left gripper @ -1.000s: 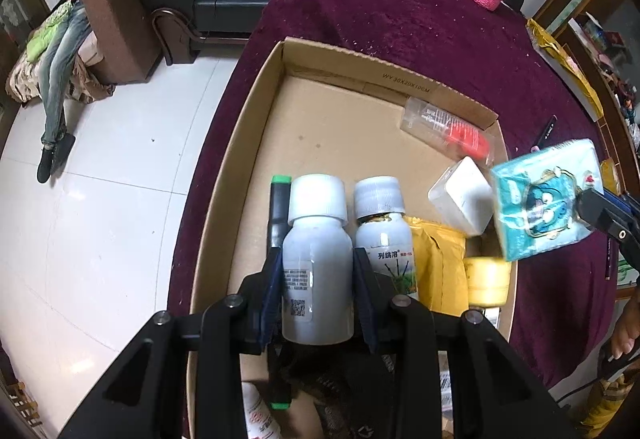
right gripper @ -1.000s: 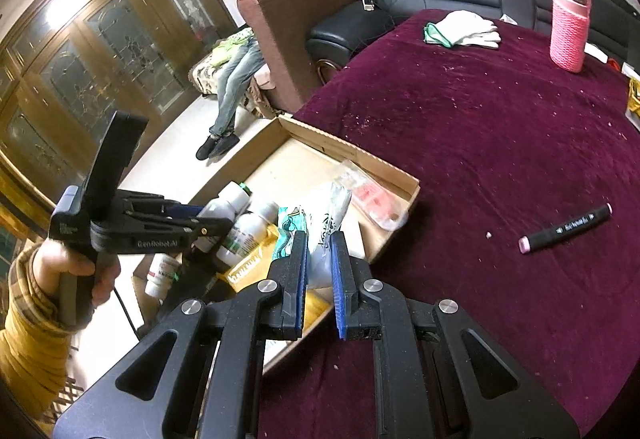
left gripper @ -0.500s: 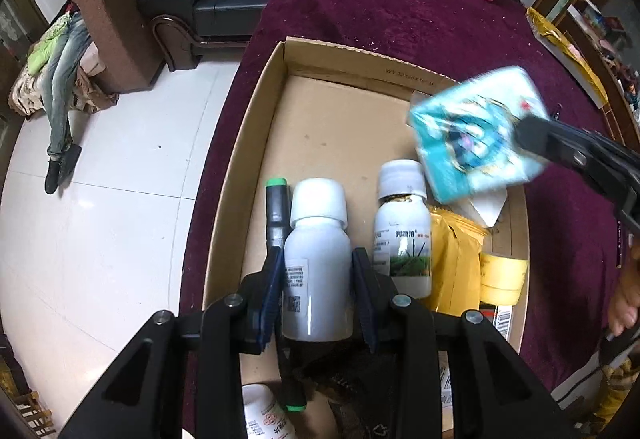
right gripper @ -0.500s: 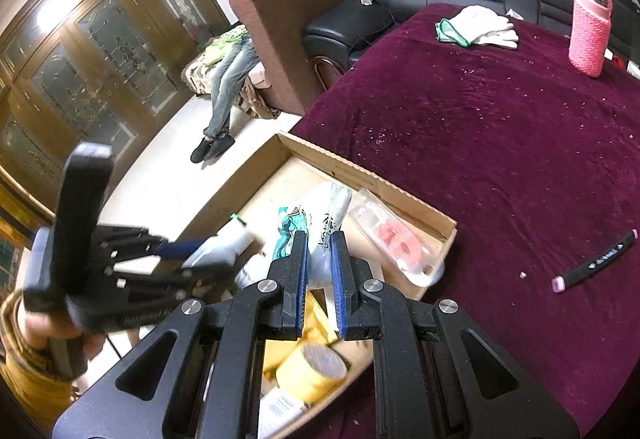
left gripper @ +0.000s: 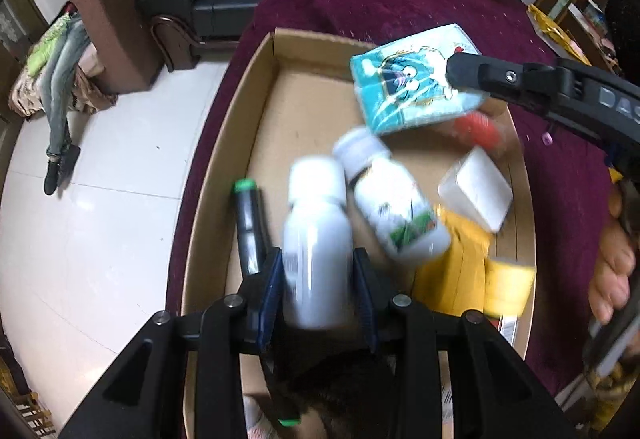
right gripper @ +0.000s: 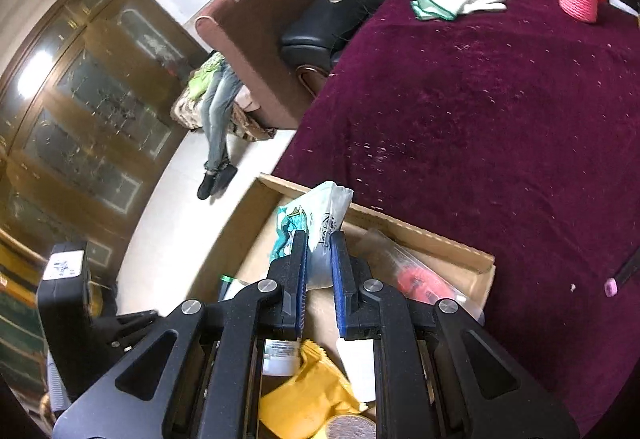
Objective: Organize objects
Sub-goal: 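Lower the bottle into the tray with the left gripper while the right gripper drops the packet there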
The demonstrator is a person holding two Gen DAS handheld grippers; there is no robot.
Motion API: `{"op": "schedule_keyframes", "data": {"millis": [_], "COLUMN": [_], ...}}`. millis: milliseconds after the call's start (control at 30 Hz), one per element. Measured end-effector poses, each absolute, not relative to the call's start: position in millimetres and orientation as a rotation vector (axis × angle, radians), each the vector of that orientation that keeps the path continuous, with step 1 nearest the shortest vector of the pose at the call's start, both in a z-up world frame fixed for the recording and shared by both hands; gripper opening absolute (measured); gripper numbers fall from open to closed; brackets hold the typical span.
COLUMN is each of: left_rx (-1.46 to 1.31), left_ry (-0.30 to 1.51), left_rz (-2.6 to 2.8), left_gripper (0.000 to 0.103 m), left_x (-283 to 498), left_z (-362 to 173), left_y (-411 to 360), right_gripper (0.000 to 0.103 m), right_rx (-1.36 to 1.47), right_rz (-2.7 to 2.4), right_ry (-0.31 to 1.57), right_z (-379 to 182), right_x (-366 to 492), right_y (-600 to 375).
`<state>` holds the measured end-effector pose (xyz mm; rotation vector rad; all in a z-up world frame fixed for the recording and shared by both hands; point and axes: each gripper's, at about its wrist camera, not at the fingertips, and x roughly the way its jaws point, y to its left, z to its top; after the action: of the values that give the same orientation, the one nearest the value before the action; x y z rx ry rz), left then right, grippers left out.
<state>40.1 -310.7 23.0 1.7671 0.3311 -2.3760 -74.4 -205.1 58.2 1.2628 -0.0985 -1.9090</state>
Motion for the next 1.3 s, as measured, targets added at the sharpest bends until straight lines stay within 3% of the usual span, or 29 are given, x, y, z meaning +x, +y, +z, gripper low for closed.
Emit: {"op": "schedule_keyframes", "data": {"millis": [467,600,733,800,933,1000,1133,1300], "left_rx": [1.835,1.851,1.875,1.863,1.835,1.825,1.786,1.696], "left_ry": [0.389,0.445,0.420,0.362,0.331,0.299,0.207,0.176], "left_rz": [-2.333,-2.350,-2.367,-2.367,-2.386,-2.387,-2.403,-2.423], "left_gripper": [0.037,0.059,0.079,0.080,0.081,0.081,0.081,0.081], "left_x": [56,58,58,59,64,66,73,87], "left_z": [22,22,27,32,41,44,53,62], "left_y": [-307,-305,-293,-287,-279,-273,-257,-241], "right_gripper": [0.012,0.014,0.024,0.026,0.045,0.046,0.068,0.073], "right_rx": [1.327,1.331,1.330,1.329,1.265,1.236,1.203,1.187], "right_rz": [-1.887,-1.875,-1.865,-1.857,-1.867,-1.859,-1.848,-1.876], "right_ry": [-0.018,0.029,0.029,0.014,0.002,-0.005,-0.010,0.058], "right_z": [28,18,17,19,36,46,62,76], "right_x": [-79,-77,-79,-80,-75,-72,-63,-43], "right_y": [-234,-246,-243,-236,-218,-205,-177,-134]}}
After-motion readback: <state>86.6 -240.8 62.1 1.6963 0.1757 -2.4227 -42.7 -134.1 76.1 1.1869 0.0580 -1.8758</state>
